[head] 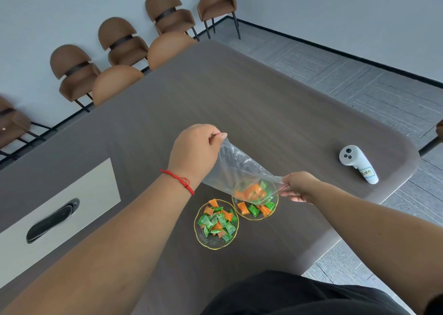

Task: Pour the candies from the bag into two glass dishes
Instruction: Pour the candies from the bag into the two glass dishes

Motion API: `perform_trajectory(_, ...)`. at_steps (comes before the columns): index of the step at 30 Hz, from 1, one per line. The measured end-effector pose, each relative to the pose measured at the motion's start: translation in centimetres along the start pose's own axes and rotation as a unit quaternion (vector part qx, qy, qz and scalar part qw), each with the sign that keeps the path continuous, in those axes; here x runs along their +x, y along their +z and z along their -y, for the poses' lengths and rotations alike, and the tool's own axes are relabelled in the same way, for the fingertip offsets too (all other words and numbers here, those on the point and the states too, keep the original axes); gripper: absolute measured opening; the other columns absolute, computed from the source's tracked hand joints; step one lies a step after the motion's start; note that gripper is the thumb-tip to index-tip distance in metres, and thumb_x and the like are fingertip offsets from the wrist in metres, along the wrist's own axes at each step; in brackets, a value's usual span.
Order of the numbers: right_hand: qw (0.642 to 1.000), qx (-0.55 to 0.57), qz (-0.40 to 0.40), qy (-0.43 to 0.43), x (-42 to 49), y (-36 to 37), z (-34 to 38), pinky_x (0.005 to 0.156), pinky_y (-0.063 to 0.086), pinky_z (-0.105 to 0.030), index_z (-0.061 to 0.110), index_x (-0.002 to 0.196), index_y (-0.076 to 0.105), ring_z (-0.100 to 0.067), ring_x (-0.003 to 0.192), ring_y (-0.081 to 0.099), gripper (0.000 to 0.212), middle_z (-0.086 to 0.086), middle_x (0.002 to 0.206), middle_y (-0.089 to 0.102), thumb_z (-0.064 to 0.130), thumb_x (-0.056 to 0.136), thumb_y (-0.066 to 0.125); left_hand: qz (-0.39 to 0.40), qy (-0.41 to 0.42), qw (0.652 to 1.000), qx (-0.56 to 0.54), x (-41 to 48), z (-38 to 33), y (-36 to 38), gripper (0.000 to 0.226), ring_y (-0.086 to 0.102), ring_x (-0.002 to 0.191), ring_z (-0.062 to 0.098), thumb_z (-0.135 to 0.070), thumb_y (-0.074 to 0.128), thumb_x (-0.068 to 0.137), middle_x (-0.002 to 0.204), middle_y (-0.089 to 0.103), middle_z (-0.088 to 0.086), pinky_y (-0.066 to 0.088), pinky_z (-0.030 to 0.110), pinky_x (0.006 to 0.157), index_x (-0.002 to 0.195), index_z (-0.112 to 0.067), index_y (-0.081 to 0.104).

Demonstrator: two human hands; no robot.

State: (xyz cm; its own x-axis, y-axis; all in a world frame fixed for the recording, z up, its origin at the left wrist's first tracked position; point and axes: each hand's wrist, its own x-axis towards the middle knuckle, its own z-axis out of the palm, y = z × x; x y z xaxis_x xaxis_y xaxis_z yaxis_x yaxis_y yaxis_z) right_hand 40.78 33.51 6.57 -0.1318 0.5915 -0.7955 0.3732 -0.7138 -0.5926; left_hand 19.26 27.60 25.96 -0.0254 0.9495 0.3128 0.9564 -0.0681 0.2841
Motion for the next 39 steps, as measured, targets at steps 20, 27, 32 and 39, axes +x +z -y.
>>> perform_trajectory(20, 0.998, 0.014, 0.051, 0.033, 0.3, -3.1, 0.8, 0.064, 0.045, -0.024, 0.016, 0.091, 0.069, -0.014, 0.080, 0.072, 0.016, -0.001, 0.077, 0.075, 0.018, 0.090, 0.053, -0.014, -0.014, 0.999, -0.035, 0.4, -2.5, -0.8, 0.034, 0.053, 0.057, 0.023, -0.031, 0.054, 0.093, 0.055, 0.057, 0.007, 0.048, 0.042, 0.058, 0.072, -0.007, 0.064)
perform_trajectory(27, 0.996, -0.003, 0.077, 0.036, 0.6, -3.7, 2.9, 0.064, 0.045, -0.026, 0.017, 0.084, 0.068, -0.014, 0.078, 0.066, 0.016, 0.001, 0.076, 0.069, 0.020, 0.091, 0.054, -0.021, -0.070, 0.997, -0.020, -0.2, 0.1, -1.3, 0.034, 0.048, 0.055, 0.022, -0.032, 0.054, 0.093, 0.051, 0.049, 0.004, 0.042, 0.038, 0.056, 0.069, -0.008, 0.062)
perform_trajectory(32, 0.995, -0.039, 0.089, -0.017, 0.9, -2.9, 7.2, 0.058, 0.039, -0.021, 0.026, 0.087, 0.072, -0.004, 0.050, 0.046, 0.006, 0.006, 0.068, 0.054, 0.026, 0.084, 0.067, -0.028, -0.185, 0.982, -0.032, -1.0, 4.6, -2.1, 0.033, 0.057, 0.060, 0.025, -0.033, 0.055, 0.091, 0.061, 0.062, 0.004, 0.046, 0.035, 0.063, 0.067, -0.012, 0.062)
perform_trajectory(39, 0.988, -0.067, 0.056, -0.126, 1.9, 0.2, 12.9, 0.058, 0.041, -0.022, 0.028, 0.091, 0.057, -0.005, 0.050, 0.049, 0.012, 0.006, 0.067, 0.053, 0.035, 0.097, 0.050, -0.054, -0.364, 0.911, -0.186, -3.4, 11.7, -1.5, 0.020, 0.069, 0.064, 0.023, -0.030, 0.059, 0.086, 0.079, 0.074, 0.002, 0.056, 0.035, 0.072, 0.070, -0.023, 0.069)
